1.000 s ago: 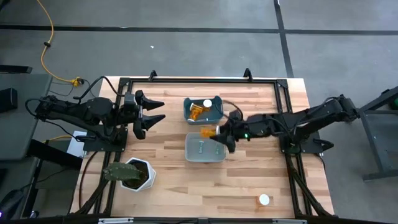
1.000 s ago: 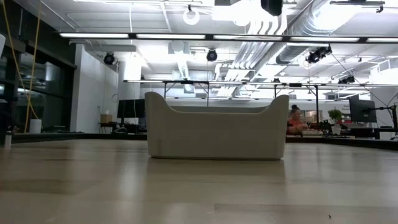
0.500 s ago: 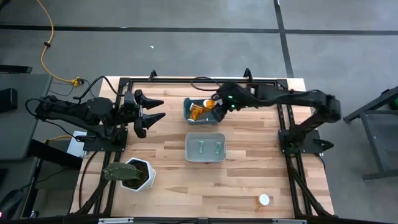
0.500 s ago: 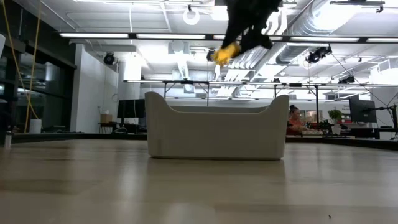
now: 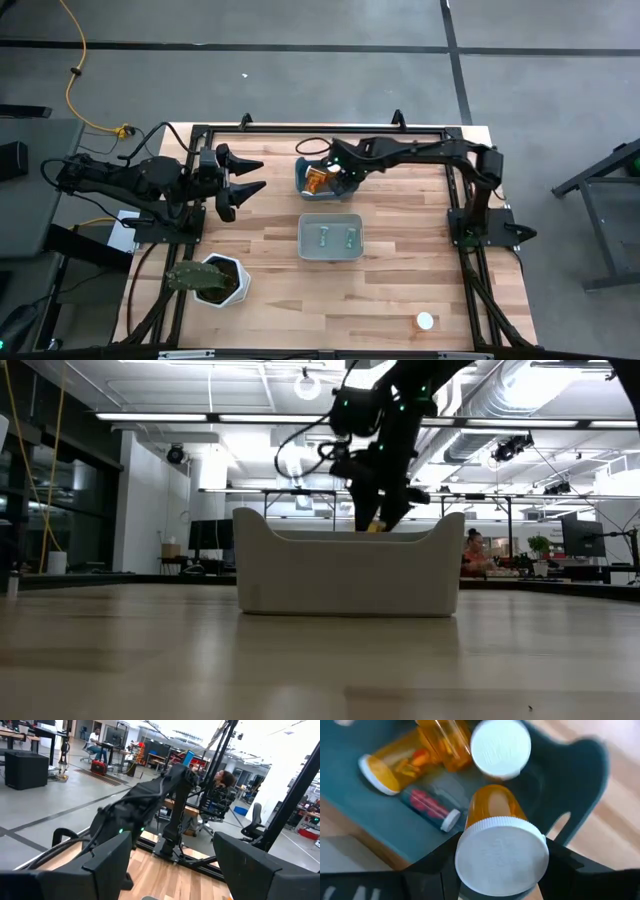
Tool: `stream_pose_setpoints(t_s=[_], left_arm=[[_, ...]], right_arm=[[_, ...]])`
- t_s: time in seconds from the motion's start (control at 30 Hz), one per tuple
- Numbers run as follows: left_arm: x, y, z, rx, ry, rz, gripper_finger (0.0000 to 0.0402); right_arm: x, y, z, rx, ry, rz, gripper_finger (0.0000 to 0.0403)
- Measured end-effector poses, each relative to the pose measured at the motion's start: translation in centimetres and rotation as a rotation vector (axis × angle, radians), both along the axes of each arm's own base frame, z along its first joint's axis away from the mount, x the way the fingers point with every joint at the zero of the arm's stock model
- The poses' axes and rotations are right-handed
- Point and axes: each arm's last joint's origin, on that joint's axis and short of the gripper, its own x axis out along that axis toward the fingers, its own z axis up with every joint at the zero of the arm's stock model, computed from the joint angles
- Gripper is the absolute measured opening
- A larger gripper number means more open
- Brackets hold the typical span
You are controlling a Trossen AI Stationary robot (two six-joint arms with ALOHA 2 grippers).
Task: Pick and place medicine bottles into bin by pill shape (circle, oval)
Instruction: Put the orange capsule bottle into the blue bin
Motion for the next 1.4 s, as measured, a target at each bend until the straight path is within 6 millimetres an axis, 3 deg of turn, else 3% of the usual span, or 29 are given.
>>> stream_pose_setpoints(t_s=[0.3, 0.57, 0.67, 0.77, 0.87, 1.0, 1.23, 1.4], left_arm=[[0.0, 0.0, 0.0, 0.0, 0.0, 0.0, 0.0273], [0.0, 0.0, 0.0, 0.0, 0.0, -0.001, 0.0273], [0.0, 0.0, 0.0, 0.0, 0.001, -0.001, 0.0273], [0.0, 0.0, 0.0, 0.0, 0.002, -0.001, 0.0273], [0.0, 0.0, 0.0, 0.0, 0.003, -0.002, 0.0273], [0.0, 0.0, 0.0, 0.001, 0.005, -0.003, 0.0273], [0.0, 0.0, -0.3, 0.003, 0.026, -0.003, 0.0273], [0.0, 0.0, -0.3, 0.003, 0.028, -0.003, 0.0273]], right_arm=[[0.5, -0.1, -1.0, 0.022, 0.003, -0.015, 0.0191], [0.6, -0.1, -1.0, 0.012, -0.004, -0.015, 0.026], [0.6, -0.2, -0.6, -0.007, -0.022, 0.014, 0.0273], [0.2, 0.3, 1.4, -0.043, -0.074, 0.069, 0.0276], [-0.8, 2.3, 4.5, -0.149, -0.134, 0.143, 0.0276], [-3.8, 6.6, 7.6, -0.24, -0.251, 0.219, 0.0277], [-10.5, 14.5, 8.1, -0.09, -0.665, 0.24, 0.0277], [-13.3, 17.1, 7.8, -0.105, -0.837, 0.195, 0.0277]])
